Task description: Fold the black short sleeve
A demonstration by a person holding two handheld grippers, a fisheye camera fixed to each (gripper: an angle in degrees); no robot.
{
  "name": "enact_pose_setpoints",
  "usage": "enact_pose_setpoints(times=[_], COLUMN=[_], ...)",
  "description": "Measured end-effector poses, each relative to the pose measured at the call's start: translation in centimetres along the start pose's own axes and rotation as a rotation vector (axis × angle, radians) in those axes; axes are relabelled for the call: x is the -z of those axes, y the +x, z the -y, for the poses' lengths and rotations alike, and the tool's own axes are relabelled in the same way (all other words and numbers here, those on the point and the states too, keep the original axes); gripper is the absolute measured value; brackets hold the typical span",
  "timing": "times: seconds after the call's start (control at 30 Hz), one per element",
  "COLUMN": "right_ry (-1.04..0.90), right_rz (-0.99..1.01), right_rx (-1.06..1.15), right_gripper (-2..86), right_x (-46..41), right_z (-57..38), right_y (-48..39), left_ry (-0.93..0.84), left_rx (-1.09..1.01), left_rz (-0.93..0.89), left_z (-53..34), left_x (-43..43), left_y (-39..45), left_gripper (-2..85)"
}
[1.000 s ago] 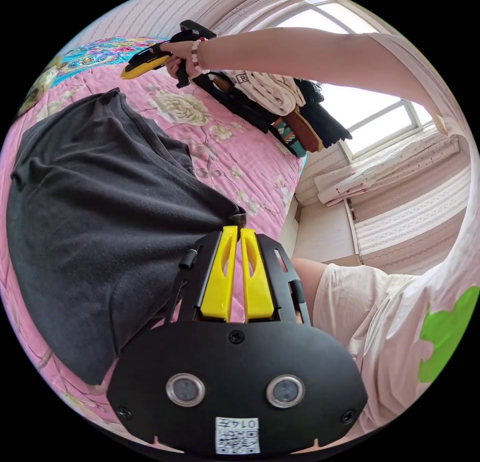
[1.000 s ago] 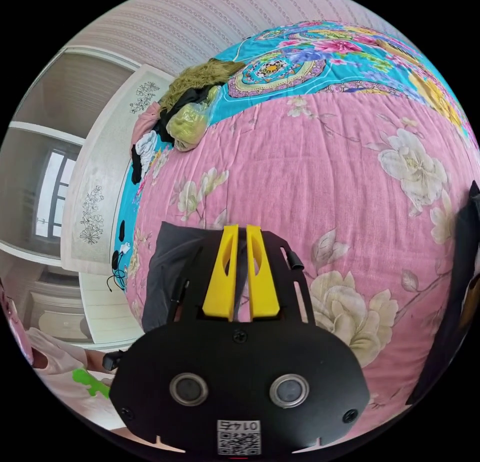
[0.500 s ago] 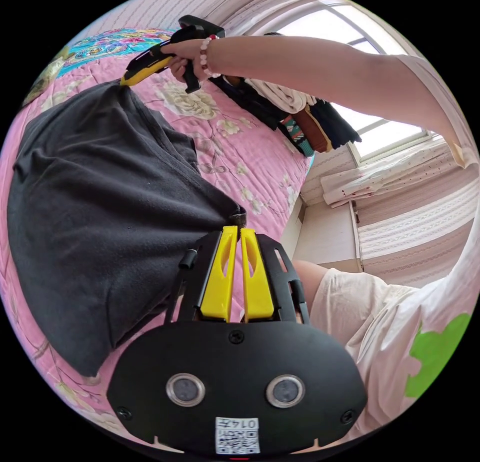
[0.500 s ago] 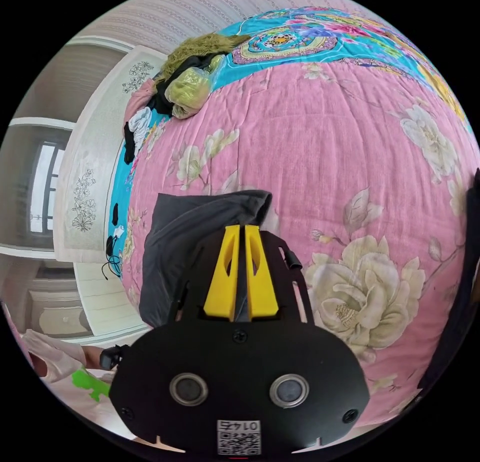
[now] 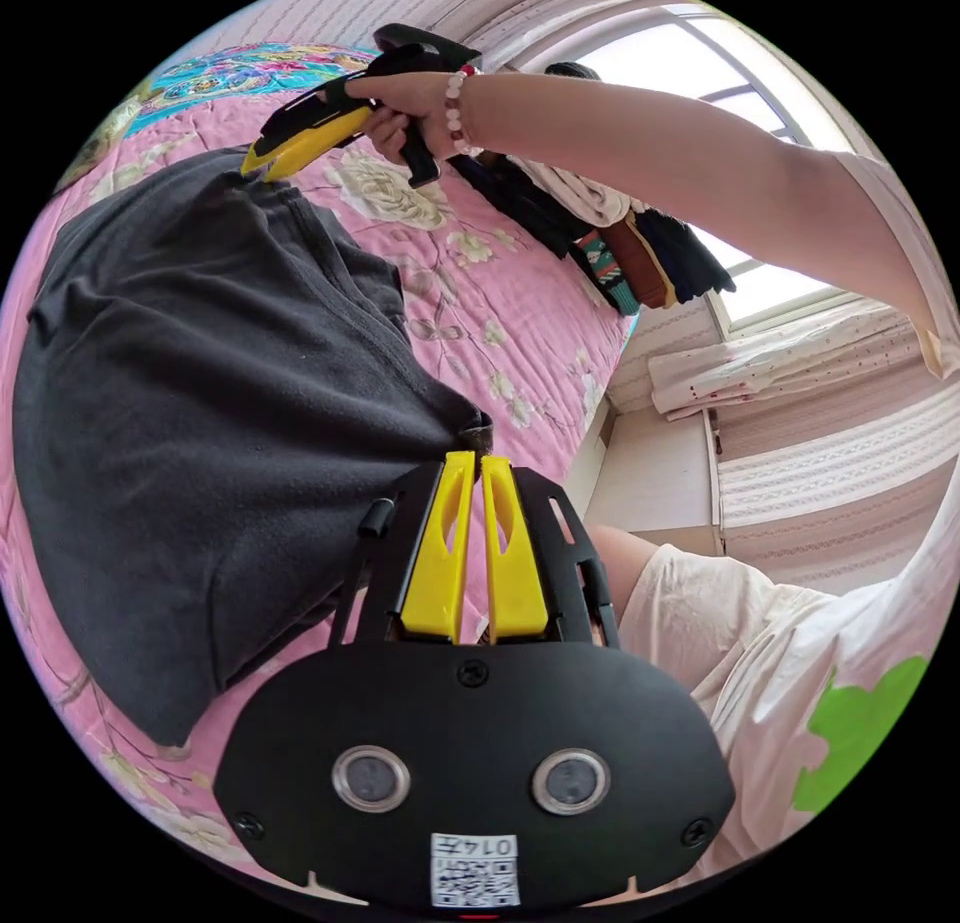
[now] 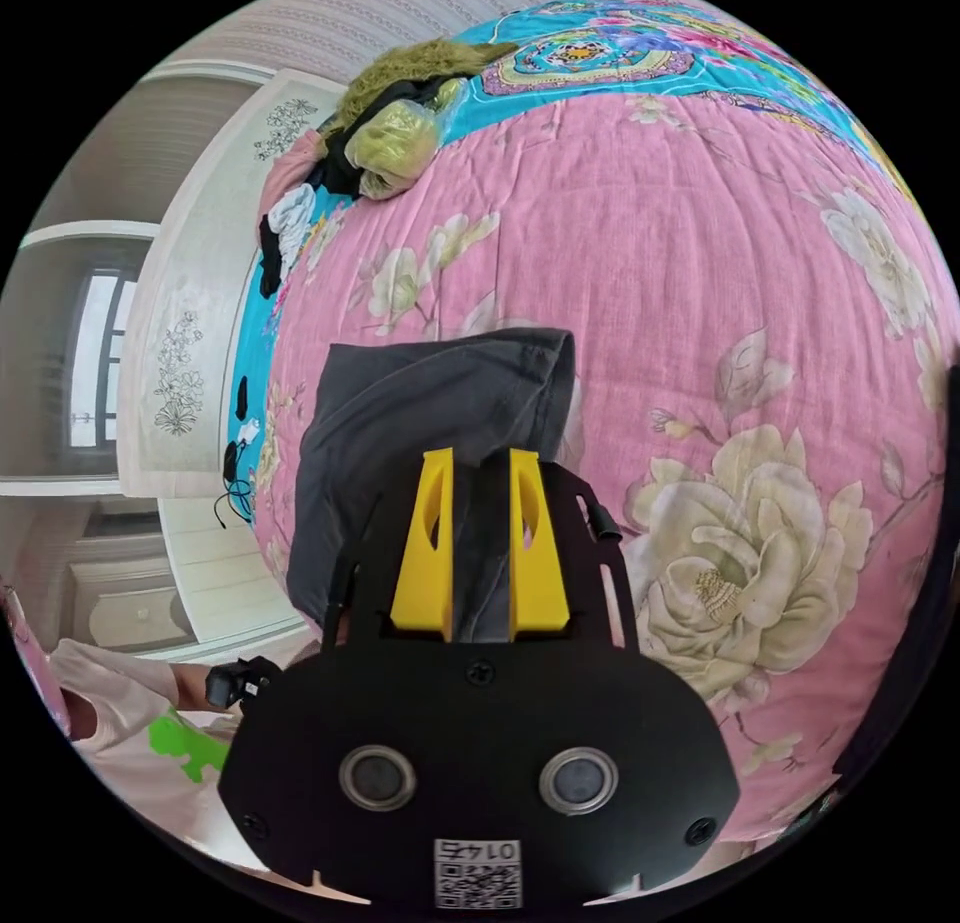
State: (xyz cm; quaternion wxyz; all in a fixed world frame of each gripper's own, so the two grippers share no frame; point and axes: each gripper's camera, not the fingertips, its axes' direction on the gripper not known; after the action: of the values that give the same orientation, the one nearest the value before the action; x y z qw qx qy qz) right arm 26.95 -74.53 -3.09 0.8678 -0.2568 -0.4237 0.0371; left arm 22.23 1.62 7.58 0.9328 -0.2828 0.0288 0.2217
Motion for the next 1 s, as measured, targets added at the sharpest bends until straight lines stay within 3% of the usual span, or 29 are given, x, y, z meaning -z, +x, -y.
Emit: enact_pose_setpoints(times=[0.17, 0.5, 0.7, 1.0], right_ry=[0.058, 0.074, 0.095, 0.019], right_rz=[-0.018, -0.155, 0.031, 0.078], right_rx=[0.009, -0.003, 0.023, 0.022], right_gripper=[1.6, 0.7, 4.0, 3.9], right_x=[0.5, 1.4, 1.3, -2.8], right_z=[-1.1, -2.9, -6.7, -16.5], right_y=[-0.7, 1.4, 0.6, -1.2], left_ry=[-0.075, -0.101, -0.093, -0.086], left_rx=[0.059, 0.075, 0.067, 0.051], left_rz=[0.036, 0.039, 0.02, -0.013], left_z=[1.1, 2.2, 2.7, 3.2], left_x=[-0.2, -0.3, -0.1, 0.7], left_y=[0.0, 0.0, -0.2, -0.9], left_gripper=[-0.9, -0.8, -0.8, -0.9])
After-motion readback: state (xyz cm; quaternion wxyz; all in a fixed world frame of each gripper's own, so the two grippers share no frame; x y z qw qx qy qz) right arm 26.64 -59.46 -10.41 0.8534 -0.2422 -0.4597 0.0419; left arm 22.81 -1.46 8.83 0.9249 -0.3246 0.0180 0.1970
